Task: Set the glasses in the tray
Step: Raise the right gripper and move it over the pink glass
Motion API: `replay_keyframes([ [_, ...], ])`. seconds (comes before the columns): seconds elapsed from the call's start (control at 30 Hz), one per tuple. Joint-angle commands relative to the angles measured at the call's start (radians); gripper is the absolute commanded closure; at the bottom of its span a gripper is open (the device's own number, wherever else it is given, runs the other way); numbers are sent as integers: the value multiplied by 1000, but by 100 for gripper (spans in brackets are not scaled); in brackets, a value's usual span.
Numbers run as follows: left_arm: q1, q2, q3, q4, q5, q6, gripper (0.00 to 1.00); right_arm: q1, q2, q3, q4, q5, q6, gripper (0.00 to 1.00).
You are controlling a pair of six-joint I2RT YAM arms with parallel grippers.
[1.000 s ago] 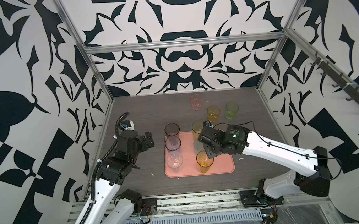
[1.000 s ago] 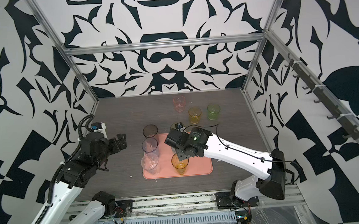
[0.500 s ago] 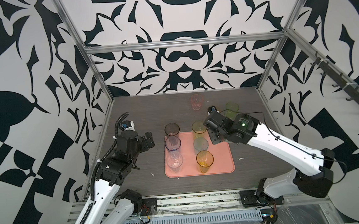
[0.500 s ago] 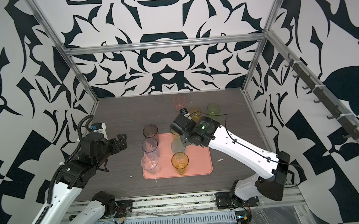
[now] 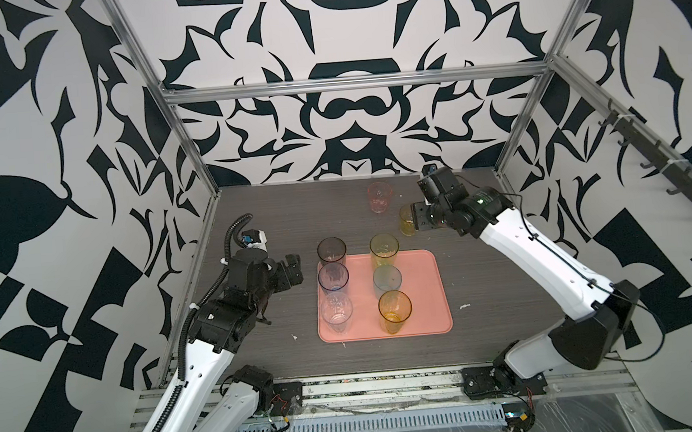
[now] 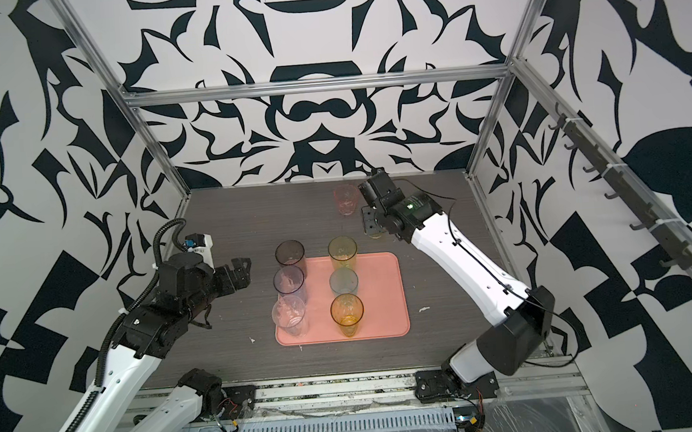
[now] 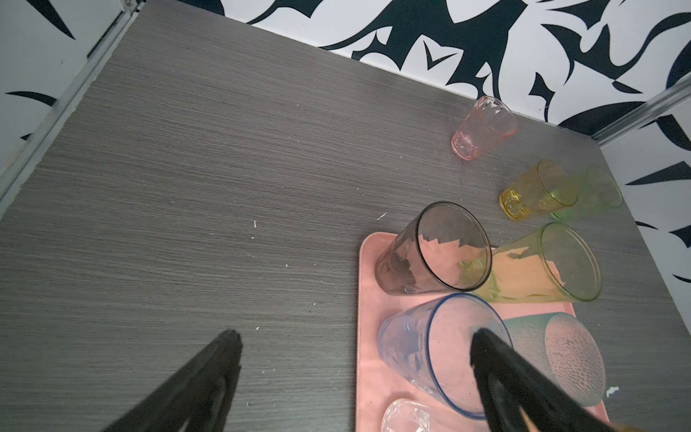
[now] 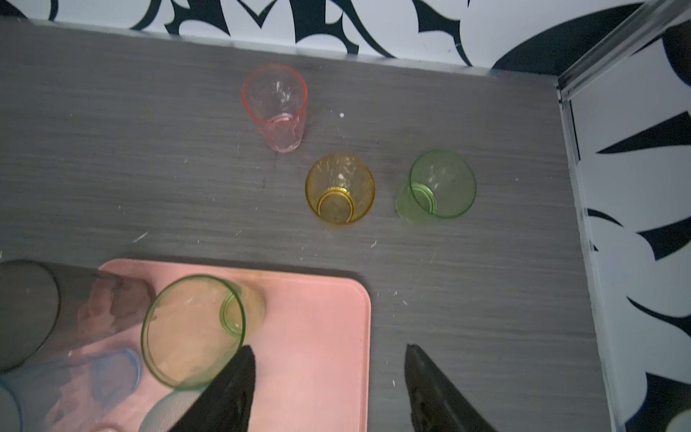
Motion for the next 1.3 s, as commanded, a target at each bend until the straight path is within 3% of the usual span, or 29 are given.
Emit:
replay_keyframes([
  [0.0, 3, 12, 31, 40, 60, 33, 0, -33, 58, 97, 66, -20, -52, 33],
  [0.67, 2, 77, 62, 115, 161, 93, 0, -130, 506, 511, 96, -162, -127, 34],
  [1.27, 3, 163, 91, 126, 154, 98, 1, -149, 735, 677, 100, -219, -132, 34],
])
